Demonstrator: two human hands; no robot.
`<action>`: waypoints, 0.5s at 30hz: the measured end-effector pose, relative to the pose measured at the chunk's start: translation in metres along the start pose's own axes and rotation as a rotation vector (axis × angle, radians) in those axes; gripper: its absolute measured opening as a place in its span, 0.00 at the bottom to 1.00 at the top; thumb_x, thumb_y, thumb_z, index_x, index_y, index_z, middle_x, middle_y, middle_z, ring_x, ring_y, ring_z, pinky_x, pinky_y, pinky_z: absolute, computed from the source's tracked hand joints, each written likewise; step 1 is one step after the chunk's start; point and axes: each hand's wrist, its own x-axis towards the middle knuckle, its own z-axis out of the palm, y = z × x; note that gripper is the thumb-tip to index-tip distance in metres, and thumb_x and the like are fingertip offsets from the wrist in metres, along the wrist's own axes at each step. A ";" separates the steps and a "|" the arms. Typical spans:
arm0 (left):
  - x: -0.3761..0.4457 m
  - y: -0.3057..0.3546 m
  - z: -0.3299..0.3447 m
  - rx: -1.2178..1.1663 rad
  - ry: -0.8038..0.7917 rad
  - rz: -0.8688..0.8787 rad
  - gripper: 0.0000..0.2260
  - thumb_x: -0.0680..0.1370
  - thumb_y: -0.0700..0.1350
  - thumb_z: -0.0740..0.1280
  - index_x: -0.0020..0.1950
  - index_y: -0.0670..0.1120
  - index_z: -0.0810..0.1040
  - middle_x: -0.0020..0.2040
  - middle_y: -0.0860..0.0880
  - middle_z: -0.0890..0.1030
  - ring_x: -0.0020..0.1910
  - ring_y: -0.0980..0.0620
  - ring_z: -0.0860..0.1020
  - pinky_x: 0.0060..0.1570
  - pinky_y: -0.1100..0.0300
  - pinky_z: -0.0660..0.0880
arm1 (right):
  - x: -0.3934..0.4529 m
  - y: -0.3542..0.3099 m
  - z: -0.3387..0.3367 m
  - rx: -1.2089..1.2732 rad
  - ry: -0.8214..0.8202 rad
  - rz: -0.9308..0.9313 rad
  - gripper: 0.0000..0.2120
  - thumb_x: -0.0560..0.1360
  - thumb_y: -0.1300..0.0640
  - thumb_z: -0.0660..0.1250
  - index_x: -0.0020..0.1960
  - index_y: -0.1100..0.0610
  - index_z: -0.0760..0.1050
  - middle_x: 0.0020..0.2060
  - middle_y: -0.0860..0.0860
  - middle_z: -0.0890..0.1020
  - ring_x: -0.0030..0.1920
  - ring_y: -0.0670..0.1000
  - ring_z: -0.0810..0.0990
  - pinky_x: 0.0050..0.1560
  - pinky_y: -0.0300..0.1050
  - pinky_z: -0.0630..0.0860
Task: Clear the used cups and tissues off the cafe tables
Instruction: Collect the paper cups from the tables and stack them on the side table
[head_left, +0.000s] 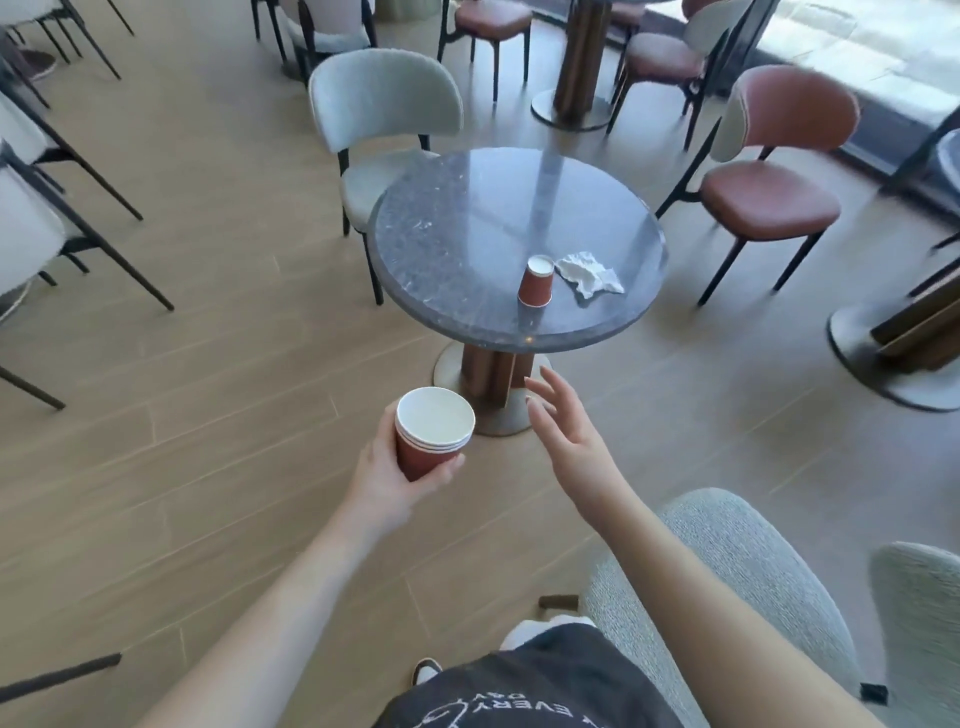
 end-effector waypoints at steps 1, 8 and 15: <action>0.014 0.001 0.001 0.004 -0.013 0.005 0.37 0.63 0.54 0.81 0.70 0.52 0.71 0.56 0.59 0.81 0.52 0.64 0.79 0.57 0.58 0.76 | 0.010 0.000 -0.002 -0.005 0.011 0.004 0.21 0.82 0.49 0.62 0.73 0.39 0.62 0.69 0.42 0.74 0.62 0.28 0.73 0.62 0.34 0.70; 0.117 0.004 0.025 0.068 -0.064 0.028 0.36 0.63 0.56 0.83 0.66 0.60 0.68 0.57 0.64 0.80 0.54 0.67 0.78 0.53 0.72 0.73 | 0.112 0.007 -0.029 0.018 0.067 0.018 0.21 0.83 0.51 0.62 0.73 0.41 0.63 0.67 0.39 0.74 0.59 0.27 0.74 0.55 0.26 0.71; 0.220 0.031 0.046 0.173 -0.032 -0.009 0.35 0.68 0.47 0.83 0.68 0.58 0.67 0.57 0.65 0.78 0.55 0.60 0.78 0.51 0.78 0.69 | 0.230 0.004 -0.069 0.031 0.093 0.057 0.20 0.82 0.51 0.64 0.70 0.39 0.64 0.64 0.38 0.75 0.58 0.27 0.74 0.59 0.31 0.71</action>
